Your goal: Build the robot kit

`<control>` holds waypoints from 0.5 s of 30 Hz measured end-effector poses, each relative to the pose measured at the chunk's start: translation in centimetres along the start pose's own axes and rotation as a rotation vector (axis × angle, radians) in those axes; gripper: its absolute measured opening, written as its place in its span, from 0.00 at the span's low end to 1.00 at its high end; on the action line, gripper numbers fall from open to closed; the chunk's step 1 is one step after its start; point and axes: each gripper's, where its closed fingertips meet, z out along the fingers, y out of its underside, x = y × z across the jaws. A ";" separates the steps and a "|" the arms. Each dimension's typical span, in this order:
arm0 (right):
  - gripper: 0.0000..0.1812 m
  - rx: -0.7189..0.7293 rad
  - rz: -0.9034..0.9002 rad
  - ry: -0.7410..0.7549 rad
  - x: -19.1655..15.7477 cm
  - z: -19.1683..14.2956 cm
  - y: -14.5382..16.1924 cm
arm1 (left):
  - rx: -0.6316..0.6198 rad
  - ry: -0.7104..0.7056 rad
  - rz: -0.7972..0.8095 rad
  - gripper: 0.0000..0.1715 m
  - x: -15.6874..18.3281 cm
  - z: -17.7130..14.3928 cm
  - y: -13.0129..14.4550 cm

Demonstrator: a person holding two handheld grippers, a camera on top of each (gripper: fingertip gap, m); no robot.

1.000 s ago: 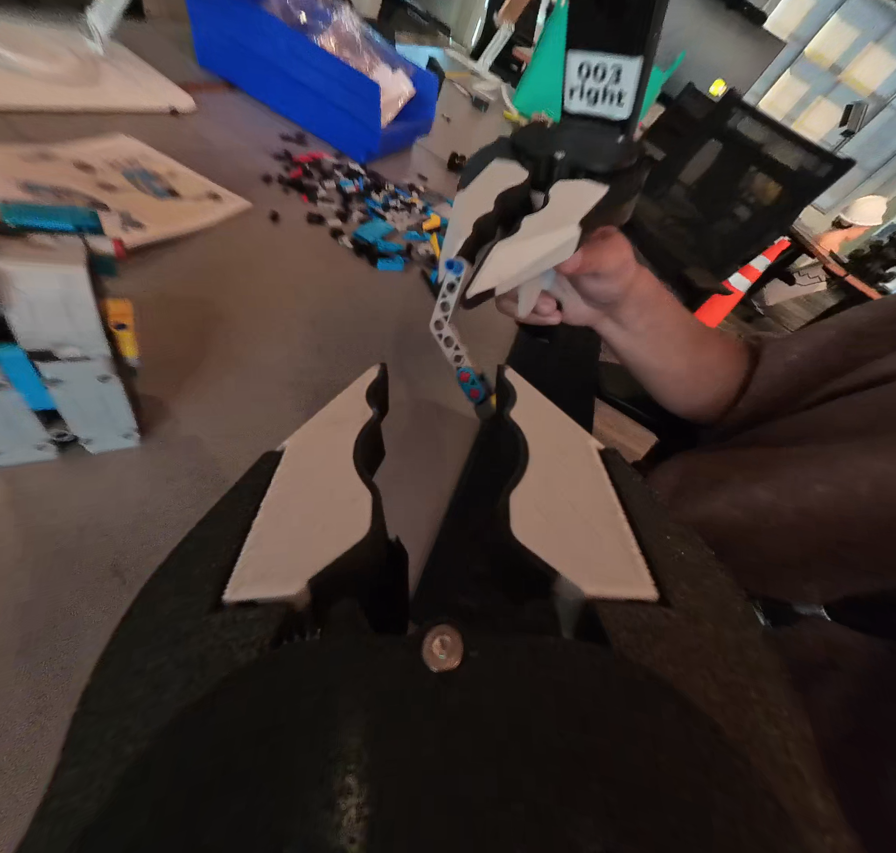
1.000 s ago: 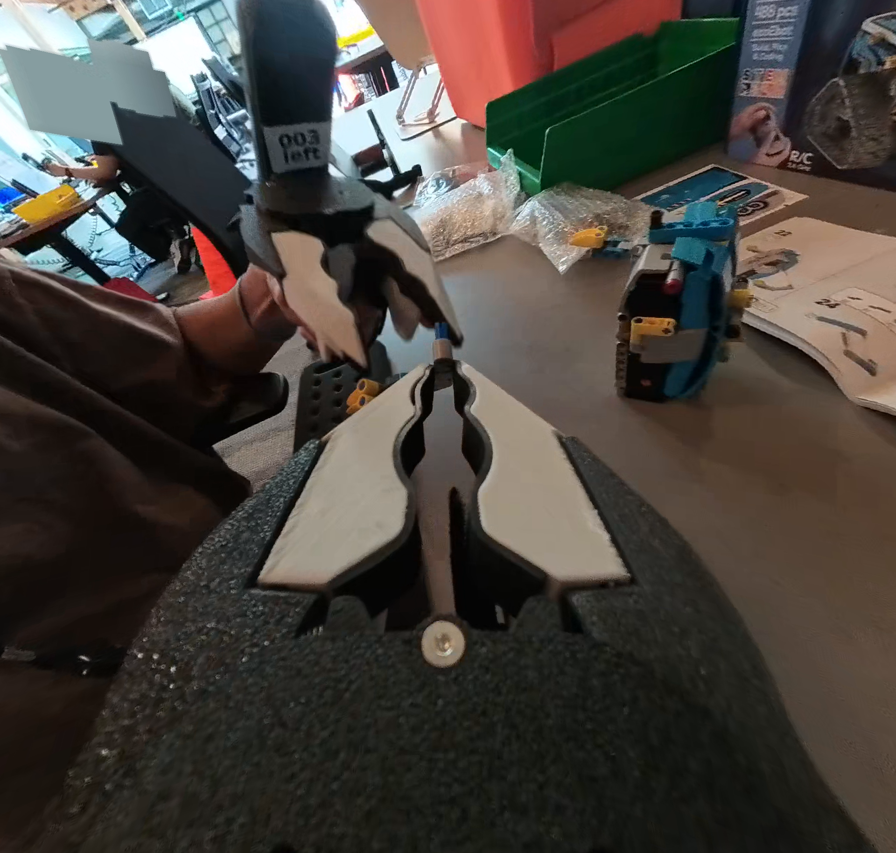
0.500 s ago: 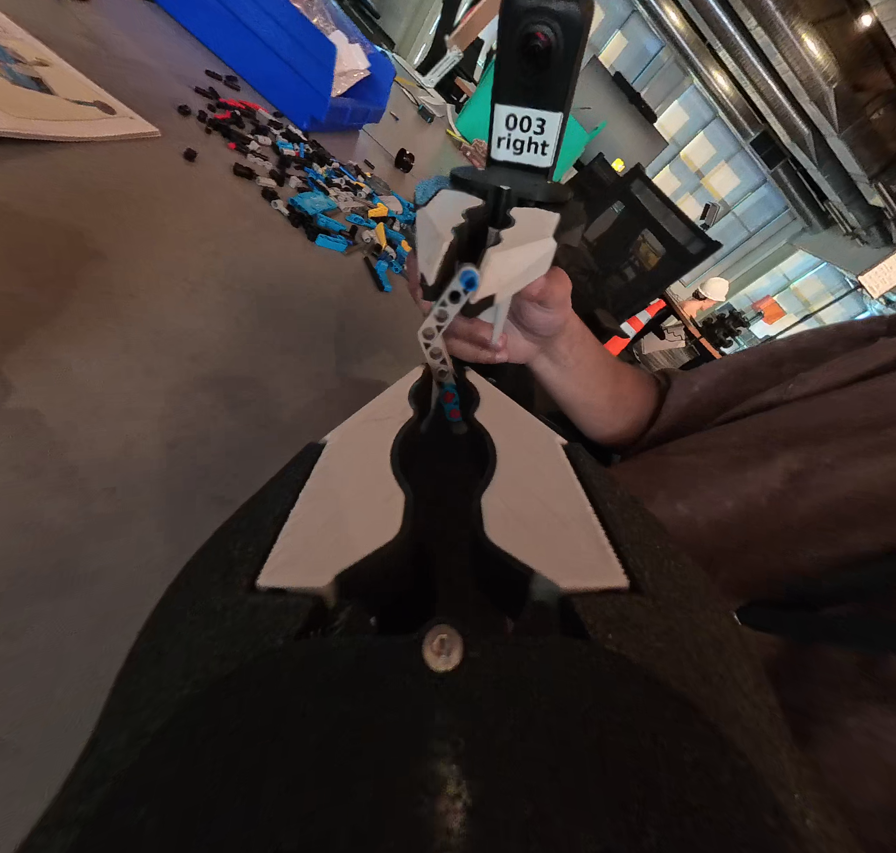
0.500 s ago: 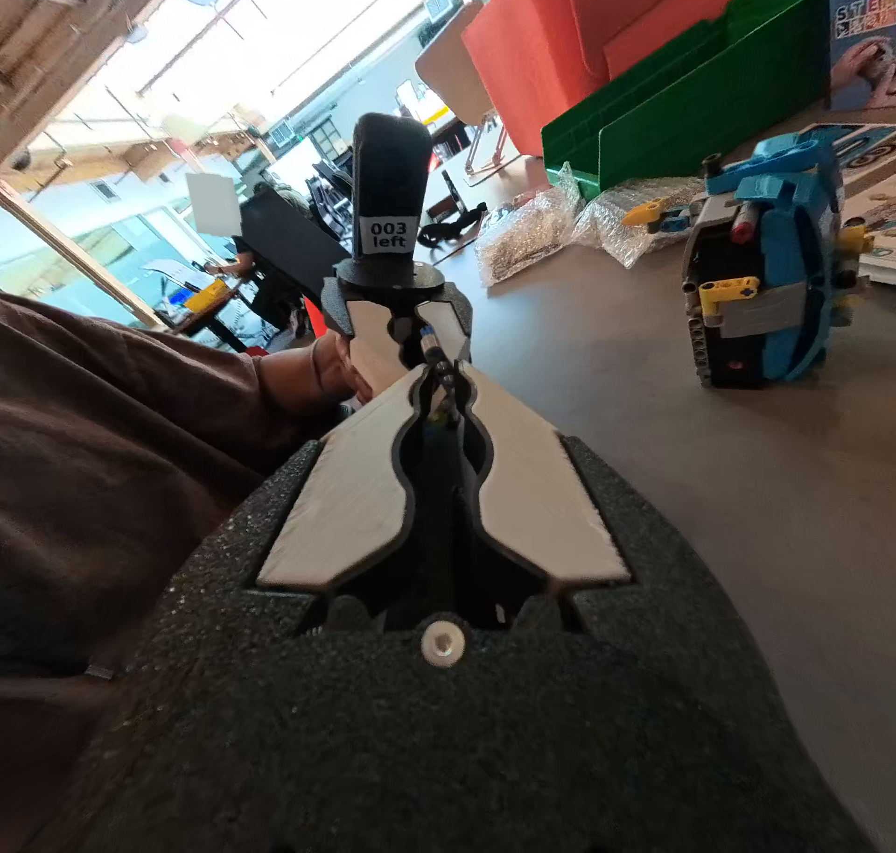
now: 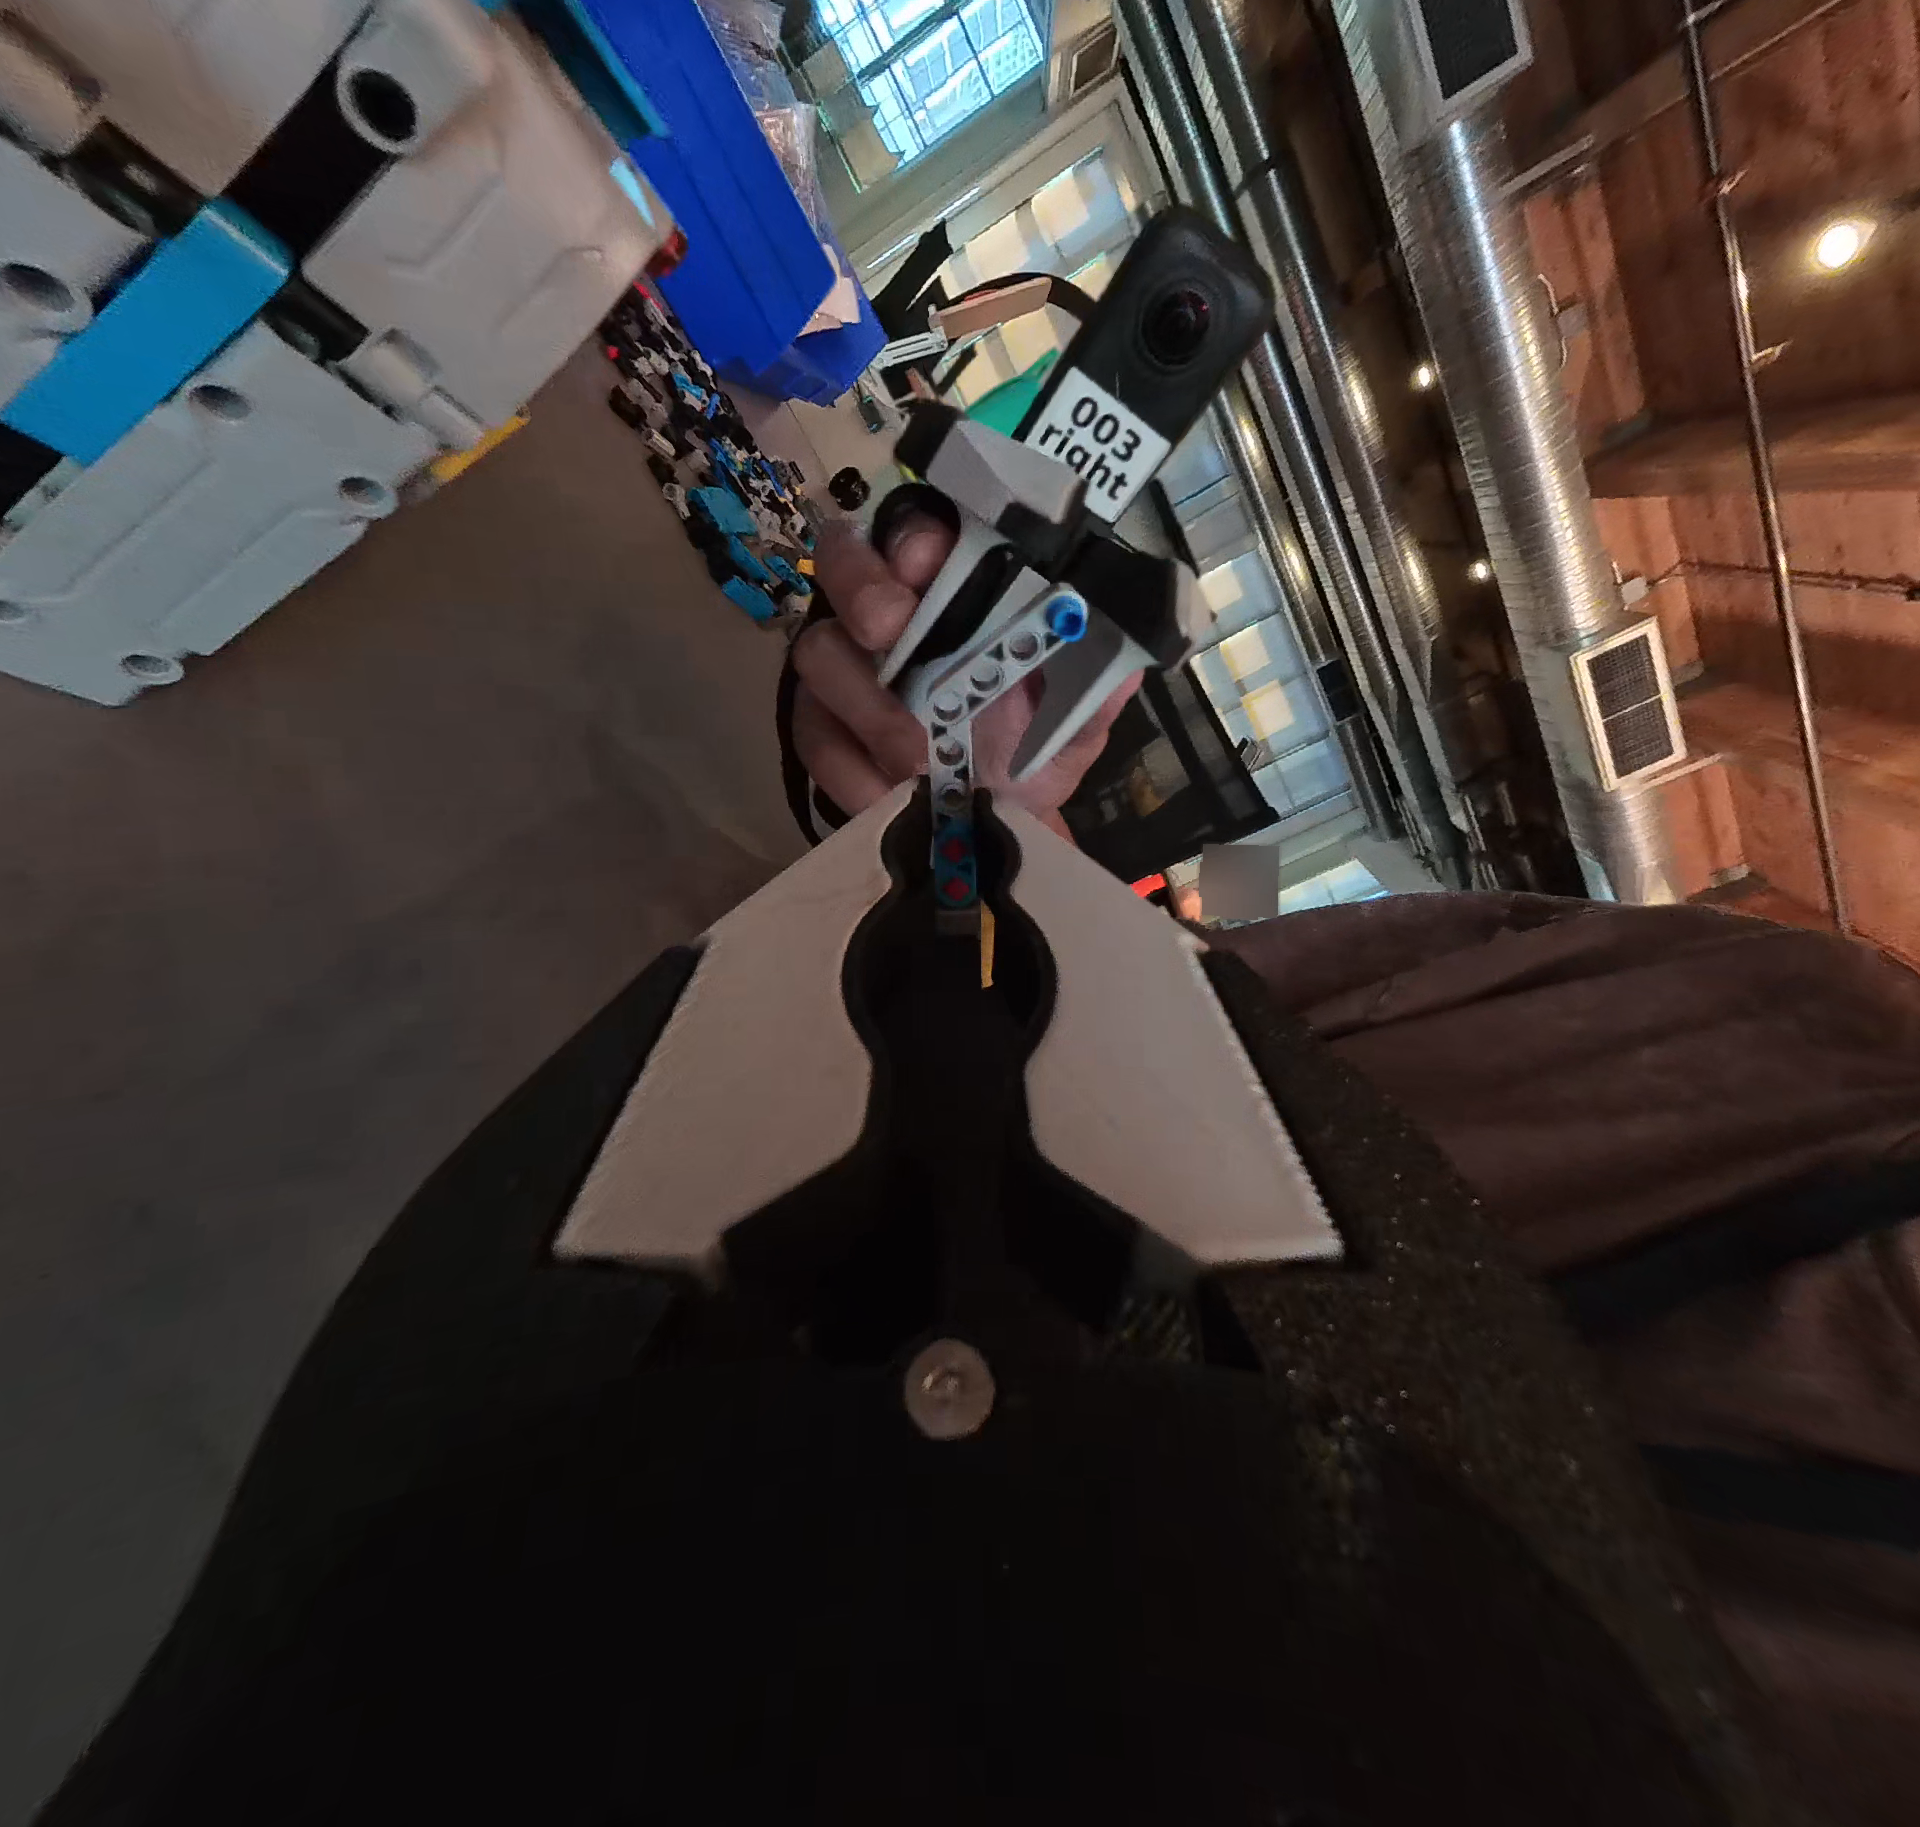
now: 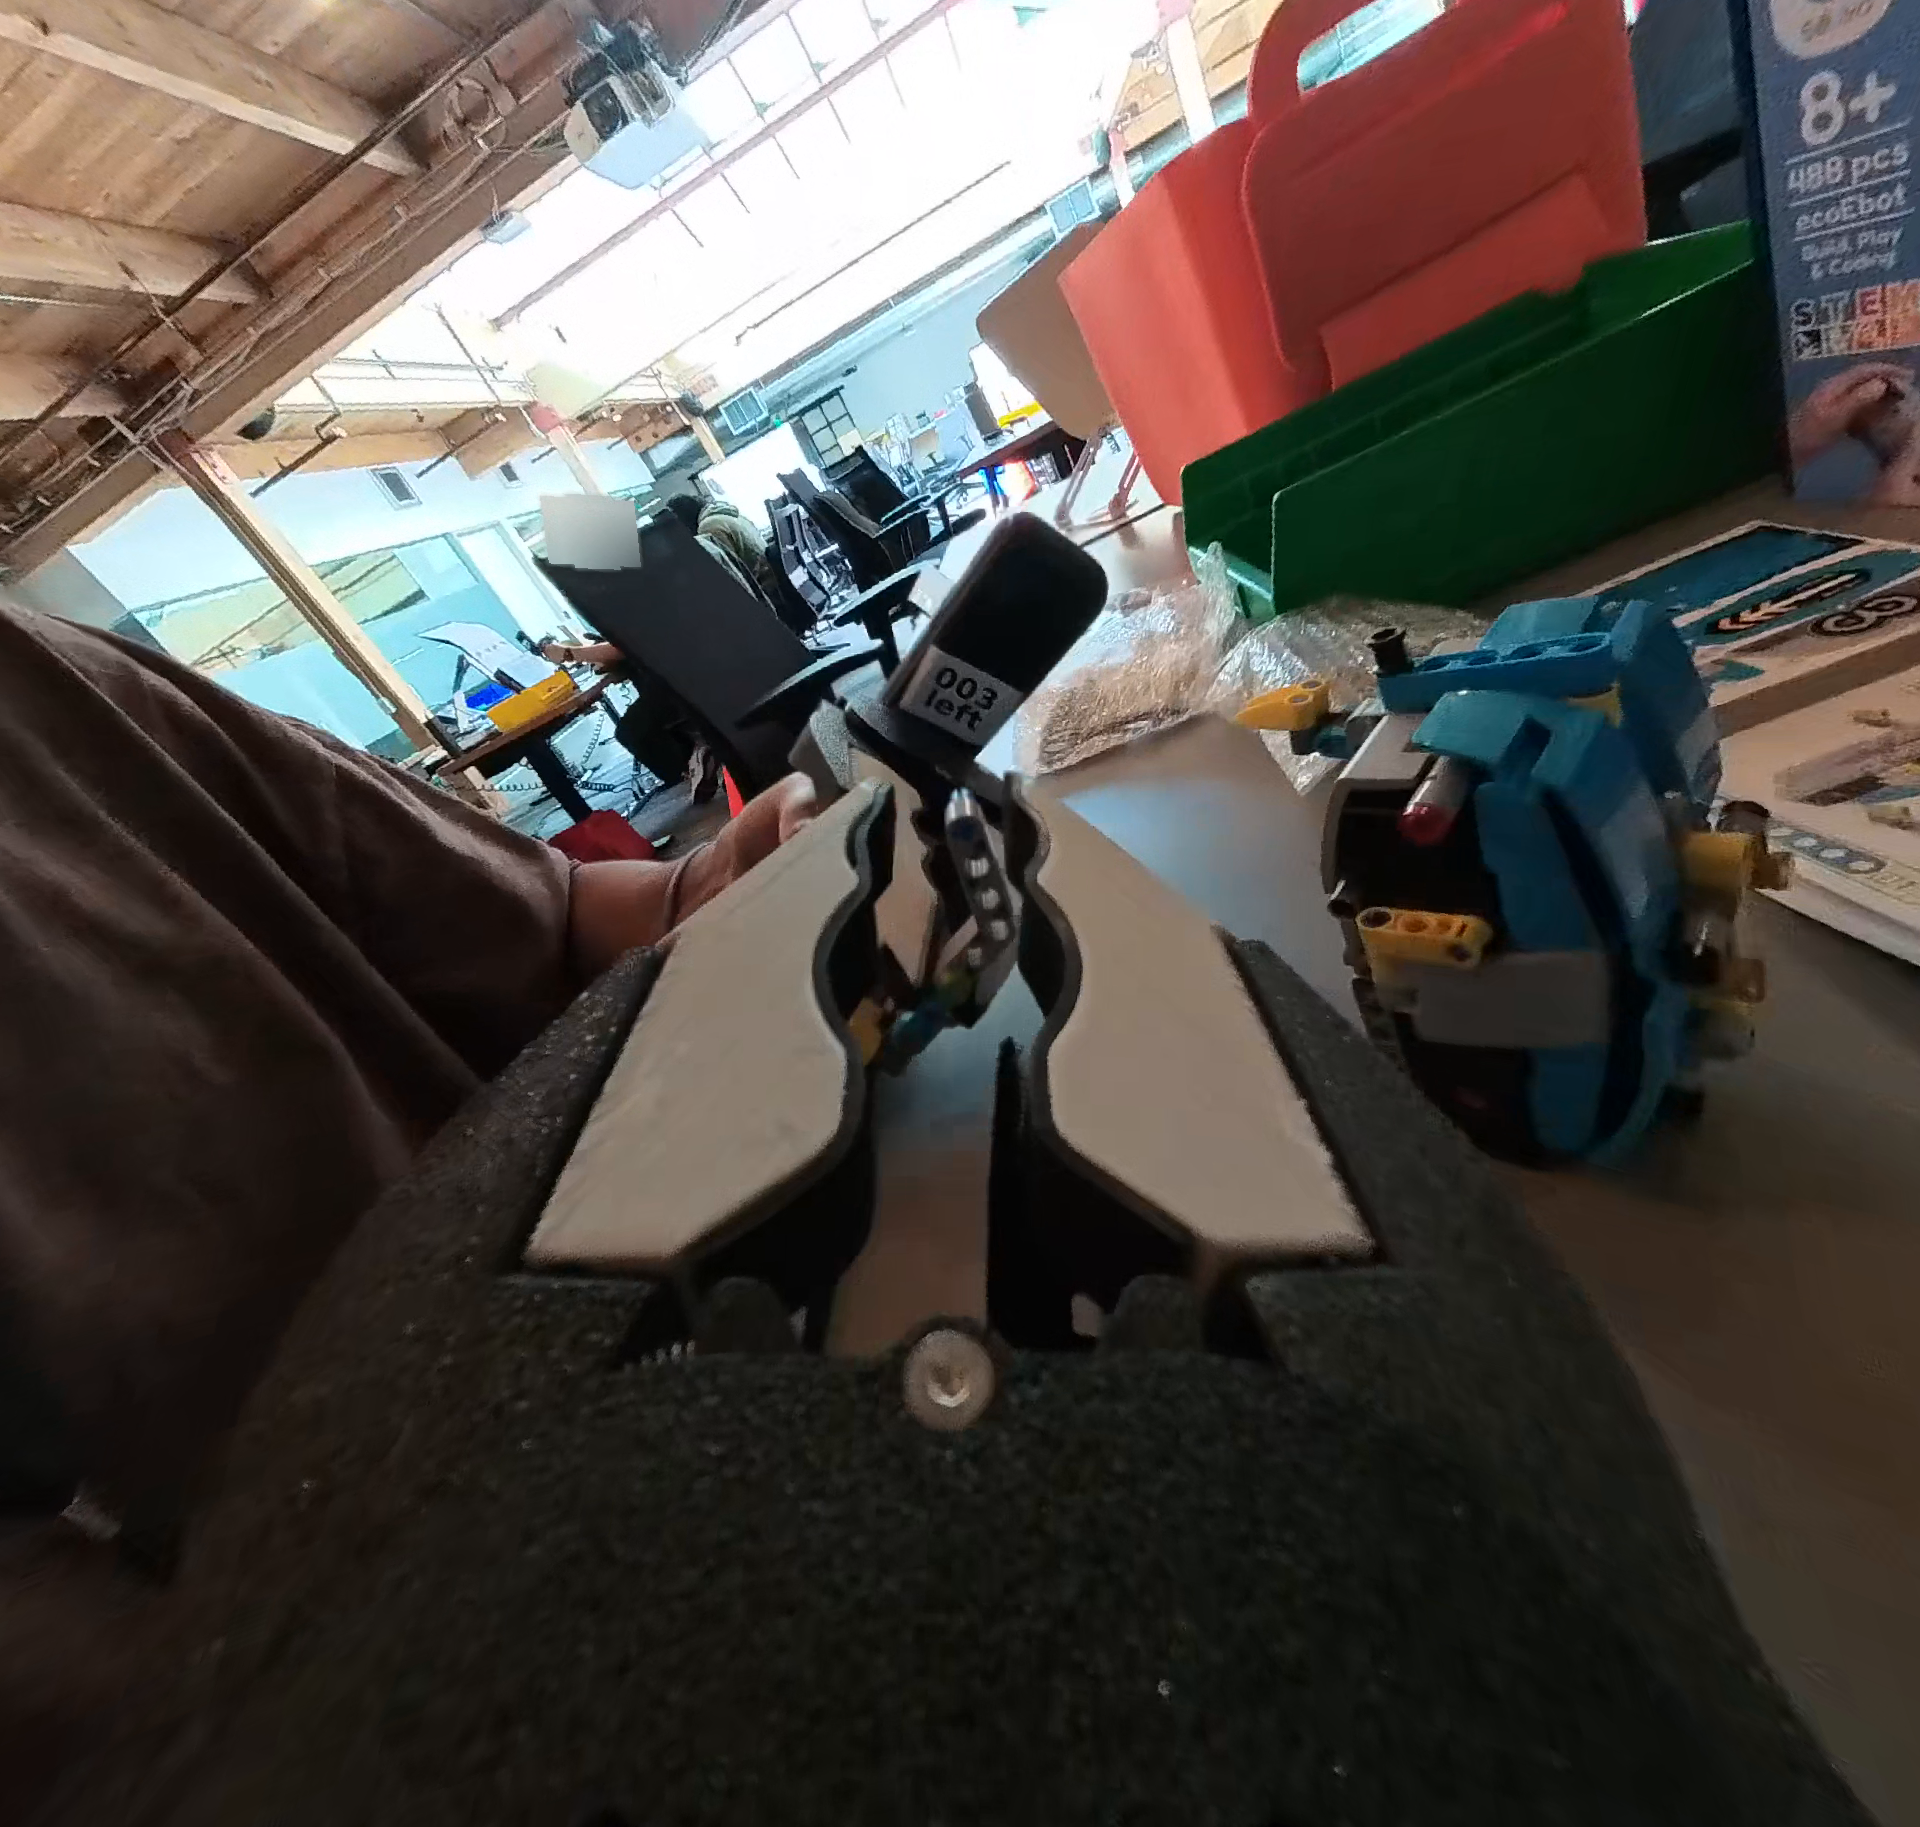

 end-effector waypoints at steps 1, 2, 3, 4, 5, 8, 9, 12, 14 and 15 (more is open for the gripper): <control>0.11 -0.014 -0.004 0.001 -0.1 0.2 0.2 | 0.001 0.009 -0.009 0.03 -0.1 0.0 0.0; 0.11 -0.024 -0.020 0.001 -0.3 0.3 0.4 | -0.004 0.022 -0.021 0.04 0.0 0.1 0.1; 0.11 -0.023 -0.045 0.022 -0.2 0.2 0.5 | -0.008 0.032 -0.030 0.04 0.0 0.2 0.1; 0.10 -0.022 -0.066 0.046 -0.1 0.0 0.5 | -0.007 0.037 -0.033 0.04 0.0 0.2 0.1; 0.09 -0.025 -0.077 0.055 0.0 -0.1 0.6 | -0.007 0.044 -0.036 0.04 0.1 0.2 0.1; 0.09 -0.037 -0.060 0.055 0.0 -0.5 1.0 | -0.006 0.058 -0.041 0.03 0.4 0.2 0.0; 0.08 -0.046 -0.050 0.055 0.1 -0.5 1.2 | -0.007 0.061 -0.039 0.04 0.5 0.2 0.0; 0.08 -0.029 -0.036 0.038 -0.2 -0.5 1.0 | -0.022 0.059 -0.027 0.03 0.5 0.2 0.3; 0.07 -0.047 -0.031 0.033 -0.3 -0.3 1.3 | -0.033 0.070 -0.034 0.03 0.6 0.2 0.6; 0.06 -0.051 -0.044 0.036 -0.4 -0.2 1.3 | -0.039 0.075 -0.038 0.03 0.7 0.2 0.7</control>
